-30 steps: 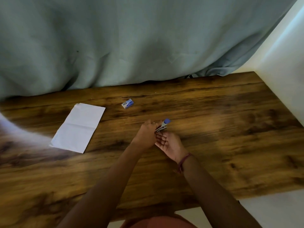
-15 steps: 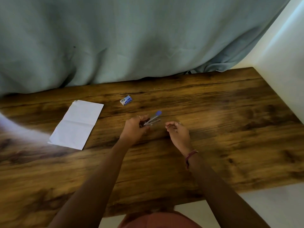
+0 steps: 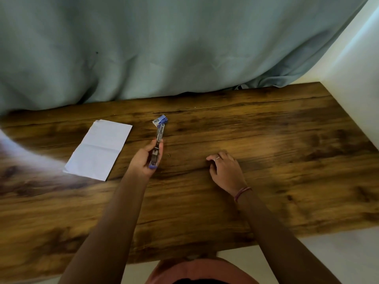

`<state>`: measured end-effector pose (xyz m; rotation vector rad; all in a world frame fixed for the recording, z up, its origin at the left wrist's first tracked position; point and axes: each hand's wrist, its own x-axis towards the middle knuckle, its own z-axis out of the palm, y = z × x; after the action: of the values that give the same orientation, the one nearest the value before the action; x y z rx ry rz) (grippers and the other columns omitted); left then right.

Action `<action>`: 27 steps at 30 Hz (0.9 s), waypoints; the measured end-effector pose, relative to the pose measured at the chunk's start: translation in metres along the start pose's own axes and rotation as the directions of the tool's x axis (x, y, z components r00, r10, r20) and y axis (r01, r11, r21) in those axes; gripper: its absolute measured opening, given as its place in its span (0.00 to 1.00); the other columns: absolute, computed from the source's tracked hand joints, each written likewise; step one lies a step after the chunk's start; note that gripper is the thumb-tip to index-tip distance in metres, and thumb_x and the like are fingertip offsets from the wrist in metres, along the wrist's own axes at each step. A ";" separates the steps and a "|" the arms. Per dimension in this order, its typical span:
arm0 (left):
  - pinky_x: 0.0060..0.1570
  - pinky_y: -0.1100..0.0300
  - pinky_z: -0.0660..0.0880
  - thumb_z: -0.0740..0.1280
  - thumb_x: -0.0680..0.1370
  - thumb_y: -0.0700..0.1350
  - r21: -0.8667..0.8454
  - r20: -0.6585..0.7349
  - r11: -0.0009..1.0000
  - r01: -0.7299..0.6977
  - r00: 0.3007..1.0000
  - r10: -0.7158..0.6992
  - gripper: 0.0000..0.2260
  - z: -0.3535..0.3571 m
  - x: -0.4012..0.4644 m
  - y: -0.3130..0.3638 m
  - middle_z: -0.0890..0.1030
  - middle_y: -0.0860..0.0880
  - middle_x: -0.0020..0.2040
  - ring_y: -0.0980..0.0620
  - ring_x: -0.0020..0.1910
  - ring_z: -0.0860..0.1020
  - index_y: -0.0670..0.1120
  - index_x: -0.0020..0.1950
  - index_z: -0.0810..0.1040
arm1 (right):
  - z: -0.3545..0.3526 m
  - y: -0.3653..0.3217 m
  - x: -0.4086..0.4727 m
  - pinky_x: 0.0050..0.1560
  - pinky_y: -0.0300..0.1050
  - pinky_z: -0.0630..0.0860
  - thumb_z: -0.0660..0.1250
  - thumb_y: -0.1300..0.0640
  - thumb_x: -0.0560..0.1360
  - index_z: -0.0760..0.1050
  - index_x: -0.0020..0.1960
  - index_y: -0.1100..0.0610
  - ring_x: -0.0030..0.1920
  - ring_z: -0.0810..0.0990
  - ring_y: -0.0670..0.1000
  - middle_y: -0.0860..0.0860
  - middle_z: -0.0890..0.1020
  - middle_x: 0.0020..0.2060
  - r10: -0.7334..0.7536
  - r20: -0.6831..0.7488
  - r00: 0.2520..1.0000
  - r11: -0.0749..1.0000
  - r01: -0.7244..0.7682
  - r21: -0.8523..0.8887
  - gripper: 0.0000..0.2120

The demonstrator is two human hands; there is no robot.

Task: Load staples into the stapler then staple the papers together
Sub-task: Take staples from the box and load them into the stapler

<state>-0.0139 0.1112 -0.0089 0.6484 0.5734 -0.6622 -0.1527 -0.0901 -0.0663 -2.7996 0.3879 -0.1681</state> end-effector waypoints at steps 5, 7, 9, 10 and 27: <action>0.40 0.62 0.81 0.58 0.80 0.35 -0.087 0.201 0.992 0.095 0.977 -0.076 0.15 -0.019 -0.012 0.001 0.77 0.34 0.62 0.49 0.48 0.81 0.35 0.66 0.71 | 0.000 0.000 0.001 0.62 0.50 0.69 0.59 0.54 0.78 0.74 0.61 0.51 0.62 0.71 0.52 0.51 0.75 0.58 0.010 0.022 1.000 1.000 -0.010 0.001 0.13; 0.43 0.62 0.81 0.59 0.77 0.34 -0.095 0.266 0.989 0.114 0.960 -0.086 0.18 -0.031 -0.015 0.003 0.76 0.33 0.63 0.48 0.51 0.81 0.36 0.66 0.71 | 0.001 0.000 0.001 0.61 0.50 0.69 0.60 0.55 0.78 0.75 0.60 0.51 0.62 0.71 0.52 0.51 0.74 0.59 0.022 0.021 1.000 1.000 -0.022 0.003 0.13; 0.45 0.61 0.81 0.60 0.76 0.33 -0.052 0.291 0.993 0.110 0.953 -0.090 0.19 -0.039 -0.018 0.002 0.77 0.34 0.63 0.47 0.52 0.82 0.36 0.68 0.70 | 0.001 -0.002 0.001 0.61 0.51 0.69 0.60 0.55 0.78 0.76 0.60 0.51 0.62 0.71 0.53 0.52 0.75 0.59 0.046 0.014 0.999 0.999 -0.046 0.023 0.12; 0.46 0.61 0.81 0.60 0.76 0.34 -0.017 0.295 0.995 0.102 0.951 -0.093 0.20 -0.042 -0.019 0.001 0.77 0.35 0.63 0.48 0.52 0.82 0.37 0.68 0.70 | 0.002 -0.003 0.002 0.61 0.51 0.70 0.61 0.55 0.77 0.76 0.59 0.51 0.62 0.71 0.53 0.52 0.75 0.59 0.059 0.013 0.998 0.998 -0.059 0.033 0.12; 0.43 0.61 0.81 0.63 0.76 0.34 0.208 0.313 0.973 0.101 0.935 -0.164 0.17 -0.036 -0.036 -0.065 0.81 0.37 0.58 0.49 0.49 0.83 0.37 0.65 0.75 | -0.011 -0.038 -0.006 0.64 0.48 0.72 0.75 0.58 0.68 0.65 0.67 0.41 0.64 0.74 0.47 0.47 0.75 0.65 -0.122 0.279 0.952 0.235 -0.246 0.941 0.33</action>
<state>-0.0932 0.1103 -0.0317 0.6618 0.2453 -0.9399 -0.1507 -0.0569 -0.0440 -1.4486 0.1847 0.0499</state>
